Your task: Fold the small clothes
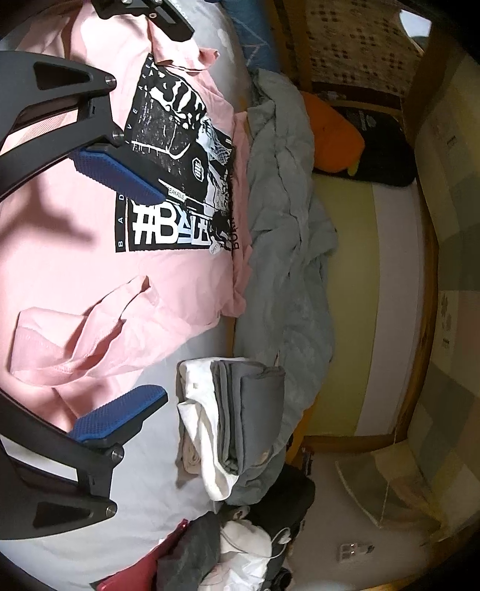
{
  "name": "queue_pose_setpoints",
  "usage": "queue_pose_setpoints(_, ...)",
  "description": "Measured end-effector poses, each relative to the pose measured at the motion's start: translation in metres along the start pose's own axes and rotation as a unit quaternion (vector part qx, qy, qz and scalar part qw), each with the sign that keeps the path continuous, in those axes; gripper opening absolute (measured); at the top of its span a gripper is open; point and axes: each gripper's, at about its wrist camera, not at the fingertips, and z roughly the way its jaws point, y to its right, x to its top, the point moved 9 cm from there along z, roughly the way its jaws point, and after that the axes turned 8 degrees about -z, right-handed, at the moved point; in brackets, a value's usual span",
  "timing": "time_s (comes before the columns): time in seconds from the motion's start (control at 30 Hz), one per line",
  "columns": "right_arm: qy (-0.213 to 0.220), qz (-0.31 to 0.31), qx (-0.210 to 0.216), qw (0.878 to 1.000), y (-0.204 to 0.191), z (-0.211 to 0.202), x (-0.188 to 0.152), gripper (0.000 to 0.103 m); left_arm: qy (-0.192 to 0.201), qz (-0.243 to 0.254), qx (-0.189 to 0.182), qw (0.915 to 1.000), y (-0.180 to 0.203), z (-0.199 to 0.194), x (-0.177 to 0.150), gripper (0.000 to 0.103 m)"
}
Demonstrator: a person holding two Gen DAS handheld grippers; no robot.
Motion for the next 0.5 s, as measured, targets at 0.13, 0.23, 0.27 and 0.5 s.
queue_pose_setpoints(0.13, -0.007, 0.008, 0.001, 1.0, 0.0022, 0.002, -0.0015, 0.096, -0.004, -0.003, -0.012, 0.9999, -0.0001, 0.0008, -0.0005, 0.103)
queue_pose_setpoints(0.23, -0.007, 0.009, 0.001, 1.0, 0.0028, 0.0022, -0.0016, 0.096, -0.01, -0.011, -0.012, 0.9998, -0.003, 0.0032, -0.0005, 0.103)
queue_pose_setpoints(0.27, -0.007, 0.009, 0.001, 1.0, 0.0026, 0.0024, -0.0016, 0.096, -0.01, -0.015, -0.012, 0.9998, -0.004, 0.003, -0.0005, 0.103)
queue_pose_setpoints(0.5, -0.015, -0.002, 0.004, 1.0, -0.0029, 0.0042, -0.0037, 0.096, -0.009, -0.028, -0.008, 0.9995, -0.0087, 0.0024, -0.0001, 0.103)
